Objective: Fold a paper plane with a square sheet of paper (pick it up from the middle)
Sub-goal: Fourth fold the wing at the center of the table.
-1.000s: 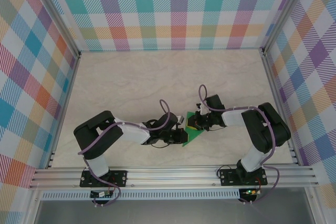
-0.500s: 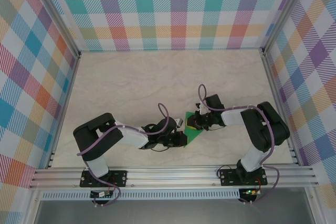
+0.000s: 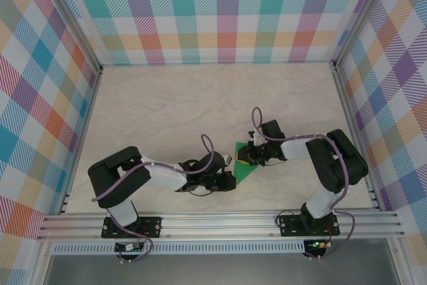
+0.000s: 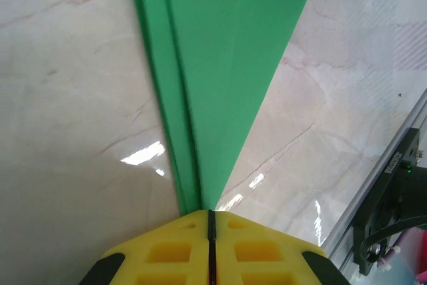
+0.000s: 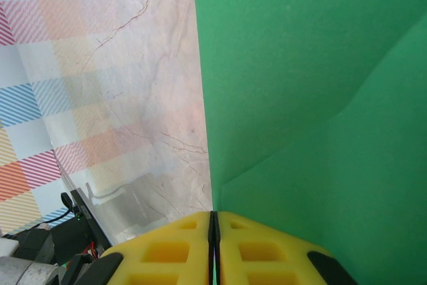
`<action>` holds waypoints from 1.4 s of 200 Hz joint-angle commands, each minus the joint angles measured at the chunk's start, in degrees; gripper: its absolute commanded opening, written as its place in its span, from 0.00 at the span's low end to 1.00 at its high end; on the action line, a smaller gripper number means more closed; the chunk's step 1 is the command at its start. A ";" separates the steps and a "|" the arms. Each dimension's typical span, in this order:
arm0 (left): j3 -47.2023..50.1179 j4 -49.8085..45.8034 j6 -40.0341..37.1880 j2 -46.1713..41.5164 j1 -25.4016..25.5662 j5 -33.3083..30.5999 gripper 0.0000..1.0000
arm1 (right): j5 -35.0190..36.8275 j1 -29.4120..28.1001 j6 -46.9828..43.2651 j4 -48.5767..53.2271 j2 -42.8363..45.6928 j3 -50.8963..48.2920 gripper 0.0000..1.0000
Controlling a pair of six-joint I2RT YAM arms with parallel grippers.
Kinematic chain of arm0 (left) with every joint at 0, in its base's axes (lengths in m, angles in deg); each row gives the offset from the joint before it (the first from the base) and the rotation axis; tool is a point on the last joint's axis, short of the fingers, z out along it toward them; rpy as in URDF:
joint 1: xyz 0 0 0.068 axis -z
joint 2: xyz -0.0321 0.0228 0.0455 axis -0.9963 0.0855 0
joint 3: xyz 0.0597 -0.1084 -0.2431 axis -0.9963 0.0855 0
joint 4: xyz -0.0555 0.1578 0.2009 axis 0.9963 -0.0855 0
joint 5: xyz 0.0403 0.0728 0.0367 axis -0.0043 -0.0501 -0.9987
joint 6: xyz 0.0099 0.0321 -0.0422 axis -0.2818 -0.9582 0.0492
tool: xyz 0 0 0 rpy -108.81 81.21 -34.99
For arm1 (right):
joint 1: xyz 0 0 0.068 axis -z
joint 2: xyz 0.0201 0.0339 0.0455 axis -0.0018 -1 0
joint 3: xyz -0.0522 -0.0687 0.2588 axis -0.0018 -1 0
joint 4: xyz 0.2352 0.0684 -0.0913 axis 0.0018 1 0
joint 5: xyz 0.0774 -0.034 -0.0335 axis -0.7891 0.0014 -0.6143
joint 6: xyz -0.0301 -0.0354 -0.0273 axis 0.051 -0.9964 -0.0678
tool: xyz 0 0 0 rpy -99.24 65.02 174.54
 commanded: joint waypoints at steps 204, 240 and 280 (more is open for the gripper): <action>-3.66 -5.29 -0.49 4.39 0.83 -6.95 0.19 | 6.58 0.17 -1.87 3.82 -4.07 -1.45 0.11; 0.61 -3.70 1.05 3.02 1.02 -6.00 0.18 | 6.68 0.13 -1.92 3.82 -4.53 -1.27 0.11; 1.38 -3.58 1.02 2.87 2.35 -3.39 0.17 | 6.68 0.17 -1.69 3.77 -5.05 -1.02 0.12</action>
